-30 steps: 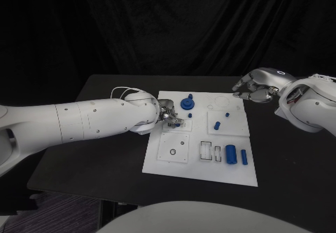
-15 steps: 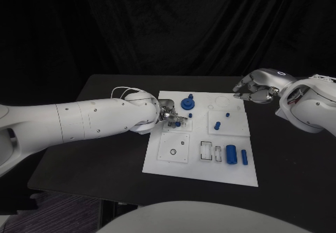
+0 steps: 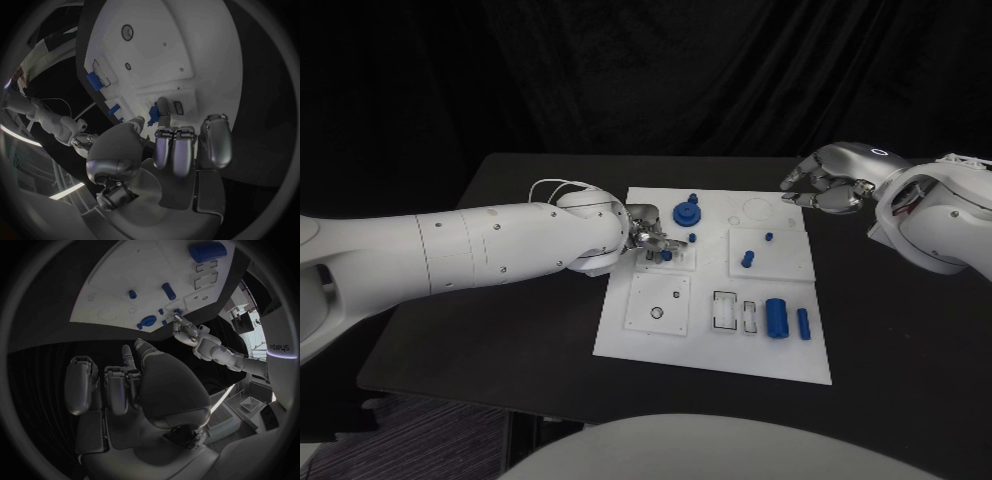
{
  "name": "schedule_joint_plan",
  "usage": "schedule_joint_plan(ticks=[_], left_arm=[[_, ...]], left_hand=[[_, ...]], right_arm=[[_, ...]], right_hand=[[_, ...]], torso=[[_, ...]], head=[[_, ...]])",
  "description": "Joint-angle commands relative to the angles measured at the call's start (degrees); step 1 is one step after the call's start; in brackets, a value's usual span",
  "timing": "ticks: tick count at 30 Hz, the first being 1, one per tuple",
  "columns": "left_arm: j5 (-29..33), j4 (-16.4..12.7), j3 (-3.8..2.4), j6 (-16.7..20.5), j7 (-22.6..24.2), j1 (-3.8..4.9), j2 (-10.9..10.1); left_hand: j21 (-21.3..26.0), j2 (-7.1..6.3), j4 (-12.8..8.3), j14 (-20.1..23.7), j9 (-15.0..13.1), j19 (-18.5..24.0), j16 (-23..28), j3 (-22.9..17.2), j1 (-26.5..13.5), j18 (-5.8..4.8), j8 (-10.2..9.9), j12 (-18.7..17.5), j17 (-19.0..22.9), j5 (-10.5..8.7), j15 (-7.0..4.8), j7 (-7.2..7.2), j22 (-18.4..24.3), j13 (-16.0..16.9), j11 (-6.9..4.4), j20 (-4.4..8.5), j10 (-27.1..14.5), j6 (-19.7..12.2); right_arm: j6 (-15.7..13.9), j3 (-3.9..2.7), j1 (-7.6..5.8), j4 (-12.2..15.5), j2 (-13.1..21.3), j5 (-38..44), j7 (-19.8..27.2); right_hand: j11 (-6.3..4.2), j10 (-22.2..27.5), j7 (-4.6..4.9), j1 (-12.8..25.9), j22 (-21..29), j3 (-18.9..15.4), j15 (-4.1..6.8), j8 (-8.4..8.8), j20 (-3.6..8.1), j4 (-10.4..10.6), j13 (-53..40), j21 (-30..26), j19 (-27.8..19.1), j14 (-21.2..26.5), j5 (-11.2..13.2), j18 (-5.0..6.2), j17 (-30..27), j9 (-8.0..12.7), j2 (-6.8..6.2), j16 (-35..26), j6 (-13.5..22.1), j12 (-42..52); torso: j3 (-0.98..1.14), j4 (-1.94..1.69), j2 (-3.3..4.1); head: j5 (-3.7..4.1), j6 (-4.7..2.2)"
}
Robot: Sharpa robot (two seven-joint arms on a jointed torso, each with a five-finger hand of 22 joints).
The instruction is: Assemble the parts on the task board
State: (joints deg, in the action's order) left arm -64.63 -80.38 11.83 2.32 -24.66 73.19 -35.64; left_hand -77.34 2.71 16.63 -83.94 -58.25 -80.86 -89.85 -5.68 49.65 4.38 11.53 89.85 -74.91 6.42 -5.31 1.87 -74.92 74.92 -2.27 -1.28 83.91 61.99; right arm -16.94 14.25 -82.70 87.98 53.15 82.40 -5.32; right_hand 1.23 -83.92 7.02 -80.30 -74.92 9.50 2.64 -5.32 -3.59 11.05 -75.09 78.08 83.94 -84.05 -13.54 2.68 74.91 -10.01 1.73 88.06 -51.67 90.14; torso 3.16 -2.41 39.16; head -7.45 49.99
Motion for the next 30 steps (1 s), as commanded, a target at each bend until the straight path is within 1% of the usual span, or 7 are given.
schedule_joint_plan(ticks=[1, 3, 10, 12, 16, 23, 30], left_arm=[[0.31, 0.09, 0.33, -0.4, 0.45, -0.58, 0.18], [0.31, 0.1, 0.33, -0.3, 0.54, -0.6, 0.18], [0.31, 0.1, 0.33, 0.05, 0.85, -0.65, 0.19], [0.31, 0.1, 0.33, 0.17, 0.95, -0.66, 0.19], [0.31, 0.11, 0.33, 0.42, 1.19, -0.67, 0.18], [0.31, 0.1, 0.33, 1.03, 1.69, -0.69, 0.13], [0.31, 0.11, 0.33, 1.18, 2.0, -0.7, 0.15]], left_hand=[[0.42, 0.9, -0.01, -6.06, -2.96, -0.02, -0.15, 1.15, 0.47, -0.1, 1.88, 0.15, -15.09, 0.26, 0.24, 0.05, -0.27, 15.08, 0.17, -0.14, 6.09, -1.53], [0.43, 1.32, -0.04, -6.06, -4.91, -0.1, -0.15, 1.84, 0.88, -0.11, 3.18, 0.15, -15.09, 0.44, 0.19, -0.08, -0.45, 15.08, 0.1, -0.07, 6.09, -2.07], [0.41, 2.22, -0.04, -6.06, -8.69, -0.29, -0.15, 3.09, 1.61, -0.15, 6.12, 0.15, -15.09, 1.0, -0.06, -0.48, -0.82, 15.08, -0.23, 0.14, 6.09, -2.57], [0.47, 2.66, -0.02, -6.06, -10.91, -0.34, -0.15, 3.81, 1.82, -0.15, 7.89, 0.15, -15.09, 1.07, -0.22, -0.72, -0.96, 15.08, -0.42, 0.29, 6.09, -2.85], [0.49, 3.15, -0.05, -6.06, -14.24, -0.48, -0.15, 4.84, 2.41, -0.19, 10.22, 0.15, -15.09, 1.22, -0.37, -0.93, -1.28, 15.08, -0.61, 0.46, 6.09, -3.8], [0.5, 3.52, -0.1, -6.06, -16.97, -0.59, -0.15, 5.52, 3.16, -0.22, 12.03, 0.15, -15.09, 1.52, -0.49, -1.1, -1.54, 15.08, -0.75, 0.57, 6.09, -4.52], [0.55, 3.63, -0.18, -6.06, -17.82, -0.6, -0.15, 5.64, 3.67, -0.22, 12.6, 0.15, -15.09, 1.86, -0.54, -1.17, -1.58, 15.08, -0.81, 0.61, 6.09, -4.79]], right_arm=[[0.55, -0.04, 0.15, -0.02, 0.07, 0.1, -1.11], [0.57, -0.04, 0.15, -0.02, 0.07, 0.1, -1.12], [0.66, -0.04, 0.16, -0.05, 0.06, 0.1, -1.16], [0.7, -0.04, 0.16, -0.05, 0.07, 0.1, -1.18], [0.78, -0.04, 0.16, -0.06, 0.08, 0.1, -1.23], [0.87, -0.04, 0.16, -0.05, 0.08, 0.1, -1.28], [0.74, -0.04, 0.16, -0.04, 0.08, 0.1, -1.28]], right_hand=[[0.34, -6.08, -0.02, -0.34, -11.25, 0.18, -0.39, 0.22, -0.41, -0.2, -14.91, -0.31, 0.48, -5.27, -0.37, 0.19, 13.11, 0.1, 0.09, -0.37, -0.5, -0.14], [0.35, -6.08, -0.01, -0.3, -11.26, 0.26, -0.39, 0.28, -0.42, -0.22, -14.91, -0.3, 0.5, -5.28, -0.64, 0.18, 13.13, 0.12, 0.12, -0.35, -0.51, -0.14], [0.37, -6.08, 0.0, -0.2, -11.24, 0.43, -0.41, 0.37, -0.43, -0.23, -14.91, -0.39, 0.47, -5.27, -1.08, 0.2, 13.08, 0.15, 0.21, -0.4, -0.54, -0.14], [0.37, -6.08, 0.01, -0.16, -11.23, 0.49, -0.41, 0.4, -0.43, -0.22, -14.91, -0.43, 0.45, -5.27, -1.22, 0.21, 13.08, 0.16, 0.25, -0.4, -0.55, -0.14], [0.38, -6.08, 0.01, -0.1, -11.23, 0.57, -0.42, 0.44, -0.44, -0.21, -14.91, -0.41, 0.47, -5.27, -1.4, 0.2, 13.09, 0.18, 0.31, -0.39, -0.56, -0.14], [0.38, -6.08, 0.02, -0.04, -11.24, 0.69, -0.43, 0.5, -0.44, -0.2, -14.91, -0.39, 0.48, -5.27, -1.66, 0.2, 13.09, 0.2, 0.4, -0.39, -0.56, -0.14], [0.39, -6.08, 0.03, 0.04, -11.23, 0.84, -0.44, 0.56, -0.45, -0.19, -14.91, -0.45, 0.47, -5.27, -1.95, 0.21, 13.08, 0.22, 0.51, -0.41, -0.58, -0.14]], torso=[[0.01, -0.01, 0.01], [0.0, 0.0, 0.02], [0.01, 0.01, 0.0], [0.0, 0.0, 0.01], [0.0, -0.01, 0.02], [-0.01, -0.01, 0.01], [-0.01, -0.01, 0.02]], head=[[0.02, 0.01], [0.01, 0.01], [-0.02, 0.01], [-0.03, 0.01], [-0.1, 0.01], [-0.18, 0.01], [-0.21, 0.01]])
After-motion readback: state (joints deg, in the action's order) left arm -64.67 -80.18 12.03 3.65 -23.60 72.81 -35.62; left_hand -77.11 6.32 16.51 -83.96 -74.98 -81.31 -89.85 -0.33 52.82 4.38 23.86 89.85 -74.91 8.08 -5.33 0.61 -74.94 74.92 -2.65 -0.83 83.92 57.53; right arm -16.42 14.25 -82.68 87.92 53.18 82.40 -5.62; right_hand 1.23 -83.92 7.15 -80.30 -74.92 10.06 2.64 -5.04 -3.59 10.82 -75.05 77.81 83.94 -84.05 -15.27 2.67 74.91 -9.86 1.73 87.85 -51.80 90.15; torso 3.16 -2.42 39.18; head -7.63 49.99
